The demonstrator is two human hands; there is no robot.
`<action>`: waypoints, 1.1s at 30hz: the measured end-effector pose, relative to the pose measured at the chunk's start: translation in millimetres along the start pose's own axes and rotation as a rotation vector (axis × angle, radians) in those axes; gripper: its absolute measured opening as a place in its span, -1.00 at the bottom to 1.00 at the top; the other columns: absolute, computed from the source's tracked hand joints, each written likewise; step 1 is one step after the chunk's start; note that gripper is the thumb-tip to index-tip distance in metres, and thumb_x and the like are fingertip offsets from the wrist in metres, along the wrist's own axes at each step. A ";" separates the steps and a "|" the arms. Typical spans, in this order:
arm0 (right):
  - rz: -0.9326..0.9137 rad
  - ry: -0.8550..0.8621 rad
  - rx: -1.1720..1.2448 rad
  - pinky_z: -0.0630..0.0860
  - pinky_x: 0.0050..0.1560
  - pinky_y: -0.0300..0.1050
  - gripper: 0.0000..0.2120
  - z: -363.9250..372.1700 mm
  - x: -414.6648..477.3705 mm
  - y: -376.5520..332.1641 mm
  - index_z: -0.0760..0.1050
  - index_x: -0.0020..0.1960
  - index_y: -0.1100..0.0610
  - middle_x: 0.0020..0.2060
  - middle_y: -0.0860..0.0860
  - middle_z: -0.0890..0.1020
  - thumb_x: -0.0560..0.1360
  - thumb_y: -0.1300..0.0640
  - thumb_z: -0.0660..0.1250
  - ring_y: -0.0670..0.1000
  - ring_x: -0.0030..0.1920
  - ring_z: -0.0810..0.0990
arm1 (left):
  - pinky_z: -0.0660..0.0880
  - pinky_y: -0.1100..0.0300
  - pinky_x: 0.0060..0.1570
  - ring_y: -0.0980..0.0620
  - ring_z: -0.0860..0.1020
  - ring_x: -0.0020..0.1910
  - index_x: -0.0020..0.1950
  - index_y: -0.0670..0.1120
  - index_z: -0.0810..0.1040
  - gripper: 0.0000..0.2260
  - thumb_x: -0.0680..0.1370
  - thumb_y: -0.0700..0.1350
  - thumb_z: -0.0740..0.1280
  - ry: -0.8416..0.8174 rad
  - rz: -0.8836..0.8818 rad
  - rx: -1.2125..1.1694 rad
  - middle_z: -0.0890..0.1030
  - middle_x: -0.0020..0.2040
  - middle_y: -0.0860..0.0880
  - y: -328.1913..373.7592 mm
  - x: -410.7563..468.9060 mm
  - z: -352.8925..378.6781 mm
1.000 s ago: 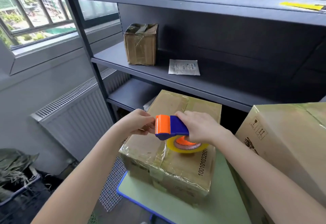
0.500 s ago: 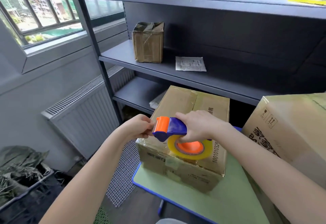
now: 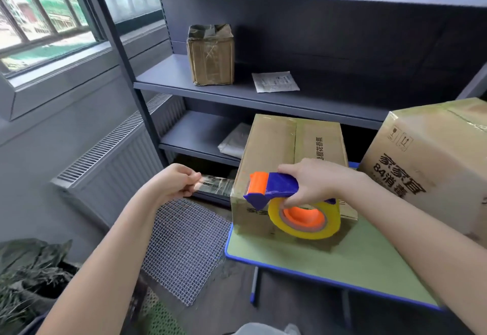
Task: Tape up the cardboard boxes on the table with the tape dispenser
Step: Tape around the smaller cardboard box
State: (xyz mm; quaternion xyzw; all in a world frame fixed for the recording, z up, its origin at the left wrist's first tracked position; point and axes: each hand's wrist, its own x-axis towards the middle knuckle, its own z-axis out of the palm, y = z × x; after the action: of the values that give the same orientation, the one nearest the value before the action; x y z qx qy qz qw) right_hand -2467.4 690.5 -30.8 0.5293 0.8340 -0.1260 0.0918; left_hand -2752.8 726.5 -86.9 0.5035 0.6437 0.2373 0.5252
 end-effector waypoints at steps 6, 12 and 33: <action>0.097 -0.062 -0.175 0.40 -0.16 -0.13 -0.36 -6.9 -14.4 17.8 0.27 0.38 -0.21 0.05 -0.11 0.55 0.35 -0.29 0.35 -0.03 -0.07 0.42 | 0.38 0.30 -0.40 0.07 0.41 -0.46 -0.29 -0.19 0.50 -0.75 0.59 -0.21 0.24 0.023 0.037 0.097 0.49 -0.41 -0.07 -11.2 14.0 25.8; 0.068 -0.072 -0.263 0.49 -0.06 -0.09 -0.40 -5.9 4.2 19.3 0.32 0.37 -0.18 0.07 -0.08 0.58 0.36 -0.22 0.35 0.03 0.05 0.50 | 0.39 0.21 -0.31 0.05 0.40 -0.48 -0.42 -0.13 0.46 -0.66 0.56 -0.12 0.28 0.153 0.129 0.213 0.51 -0.48 -0.03 -25.1 33.1 47.6; 0.021 -0.083 -0.290 0.43 -0.13 -0.13 -0.45 -0.7 25.7 23.8 0.38 0.31 -0.12 0.05 -0.06 0.59 0.36 -0.21 0.34 0.03 0.02 0.51 | 0.23 0.24 -0.43 0.06 0.31 -0.46 -0.22 -0.14 0.48 -0.77 0.59 -0.07 0.25 0.254 0.065 0.208 0.41 -0.43 0.00 -57.1 47.6 92.7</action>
State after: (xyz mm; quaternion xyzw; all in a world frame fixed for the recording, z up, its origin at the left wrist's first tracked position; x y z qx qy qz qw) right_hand -2456.7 722.5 -40.3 0.5136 0.8333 -0.0251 0.2032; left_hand -2688.0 726.8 -186.5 0.5415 0.7094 0.2480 0.3769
